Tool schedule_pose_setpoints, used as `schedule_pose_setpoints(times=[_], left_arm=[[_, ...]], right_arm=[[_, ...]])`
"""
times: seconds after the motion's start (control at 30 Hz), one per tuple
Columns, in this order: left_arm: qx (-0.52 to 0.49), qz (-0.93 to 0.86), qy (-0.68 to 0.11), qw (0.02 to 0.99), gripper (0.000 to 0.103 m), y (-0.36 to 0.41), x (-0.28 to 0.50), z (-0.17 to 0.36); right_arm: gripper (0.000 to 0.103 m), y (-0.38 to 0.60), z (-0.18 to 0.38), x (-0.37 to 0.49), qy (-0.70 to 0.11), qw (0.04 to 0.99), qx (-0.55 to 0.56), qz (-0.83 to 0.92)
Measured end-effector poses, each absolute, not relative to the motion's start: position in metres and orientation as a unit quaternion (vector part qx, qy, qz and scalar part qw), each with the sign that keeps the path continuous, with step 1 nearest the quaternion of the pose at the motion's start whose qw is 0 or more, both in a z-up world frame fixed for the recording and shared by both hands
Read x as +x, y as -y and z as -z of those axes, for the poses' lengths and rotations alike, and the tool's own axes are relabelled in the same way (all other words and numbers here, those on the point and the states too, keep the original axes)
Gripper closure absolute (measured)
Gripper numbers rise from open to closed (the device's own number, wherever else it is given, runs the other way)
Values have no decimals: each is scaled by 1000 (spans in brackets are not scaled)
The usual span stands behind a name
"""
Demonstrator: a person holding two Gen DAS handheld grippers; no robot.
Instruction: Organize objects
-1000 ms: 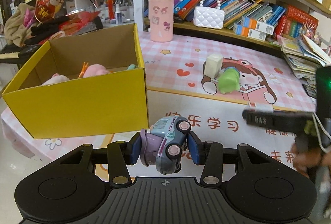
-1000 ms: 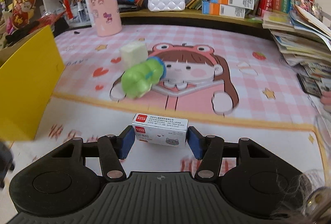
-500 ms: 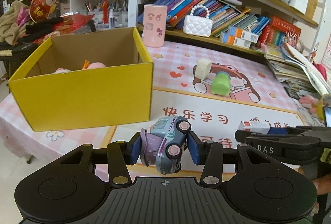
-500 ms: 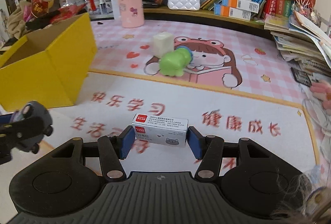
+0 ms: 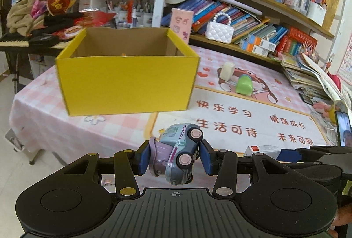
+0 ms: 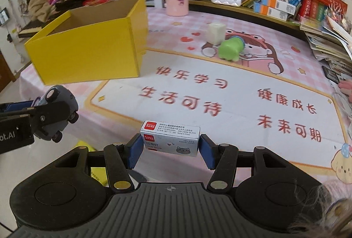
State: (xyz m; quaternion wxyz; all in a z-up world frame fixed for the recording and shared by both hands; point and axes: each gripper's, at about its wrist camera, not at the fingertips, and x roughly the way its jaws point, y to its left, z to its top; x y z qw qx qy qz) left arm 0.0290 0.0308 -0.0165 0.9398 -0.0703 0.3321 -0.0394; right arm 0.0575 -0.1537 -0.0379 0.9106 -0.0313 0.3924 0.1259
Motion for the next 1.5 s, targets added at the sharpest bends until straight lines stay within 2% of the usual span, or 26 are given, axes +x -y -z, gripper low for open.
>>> schedule_pose_setpoints(times=[0.5,1.17,1.5], left_arm=[[-92,12,-310,946,58,-88,-7,15],[-93,8,-248,964,58,-123,-9,-11],[-109,-5,-158,981,58,-140,43,-59]], right_arm=[[50,84,35,28,-374,908,-72,-173],[50,42,13,25,-346,916,-90,-185],[50,33,-35,74,-250,945,-90,-190]])
